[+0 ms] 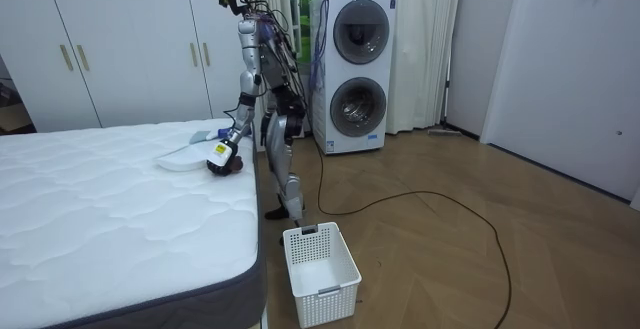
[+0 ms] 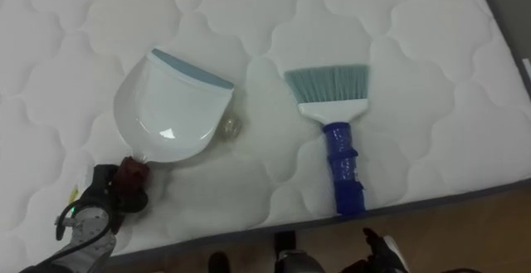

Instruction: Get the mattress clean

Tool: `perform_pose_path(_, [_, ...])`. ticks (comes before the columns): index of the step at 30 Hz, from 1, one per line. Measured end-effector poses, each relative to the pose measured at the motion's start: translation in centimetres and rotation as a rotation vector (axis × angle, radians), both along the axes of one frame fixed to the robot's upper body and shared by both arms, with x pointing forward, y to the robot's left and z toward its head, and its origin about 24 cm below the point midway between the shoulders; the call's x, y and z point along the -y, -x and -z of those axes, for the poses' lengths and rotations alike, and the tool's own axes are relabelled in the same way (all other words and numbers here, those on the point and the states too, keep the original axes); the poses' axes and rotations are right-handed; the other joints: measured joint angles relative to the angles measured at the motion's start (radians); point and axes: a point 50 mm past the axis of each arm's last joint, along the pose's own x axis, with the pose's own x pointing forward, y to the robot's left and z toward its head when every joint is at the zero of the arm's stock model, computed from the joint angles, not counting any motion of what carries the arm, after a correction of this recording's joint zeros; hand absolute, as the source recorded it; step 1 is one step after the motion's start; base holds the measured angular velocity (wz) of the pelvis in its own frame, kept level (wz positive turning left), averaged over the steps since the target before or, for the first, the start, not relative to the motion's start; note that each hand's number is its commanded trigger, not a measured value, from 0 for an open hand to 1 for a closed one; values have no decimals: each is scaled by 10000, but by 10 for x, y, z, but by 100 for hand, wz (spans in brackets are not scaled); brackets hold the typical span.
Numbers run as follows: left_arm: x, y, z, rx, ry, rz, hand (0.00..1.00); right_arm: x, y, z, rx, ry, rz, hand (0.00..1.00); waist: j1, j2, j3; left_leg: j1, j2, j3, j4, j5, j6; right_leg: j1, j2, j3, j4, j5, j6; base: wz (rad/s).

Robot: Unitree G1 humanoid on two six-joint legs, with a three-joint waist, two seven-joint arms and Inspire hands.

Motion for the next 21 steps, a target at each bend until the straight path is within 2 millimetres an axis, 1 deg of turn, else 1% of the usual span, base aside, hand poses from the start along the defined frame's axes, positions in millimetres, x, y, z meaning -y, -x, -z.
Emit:
perform_pose_path(6, [-1, 1, 0, 15, -90, -107, 100, -1, 0, 0, -67, 79, -90, 0, 22, -4, -9, 34, 0, 25, -8, 1, 1, 16, 44, 16, 0, 1, 0, 0])
perform_pose_path(12, [-2, 2, 0, 37, -175, -144, 100, -1, 0, 0, -82, 120, -202, 0, 12, -2, -18, 52, 11, 66, -6, 1, 1, 21, -13, 27, 8, 15, -4, 0])
perform_pose_path(18, [-3, 2, 0, 23, -305, -157, 100, -1, 0, 0, -66, 95, -162, 0, 8, 9, -25, 41, 25, 62, 6, 1, 1, 20, -2, 11, -19, 35, -21, 0])
perform_pose_path(20, [-4, 2, 0, 52, -343, -175, 100, -1, 0, 0, -67, 92, -157, 0, 10, 20, -31, 0, 33, 59, 82, 0, 0, 25, 0, -15, -45, 89, -32, 0])
perform_pose_path(21, [-5, 2, -1, 88, -418, -199, 100, -1, 0, 0, -63, 92, -146, 0, 10, 30, -37, -15, 34, 51, 122, 0, 0, 43, 2, -95, -57, 104, -42, 0])
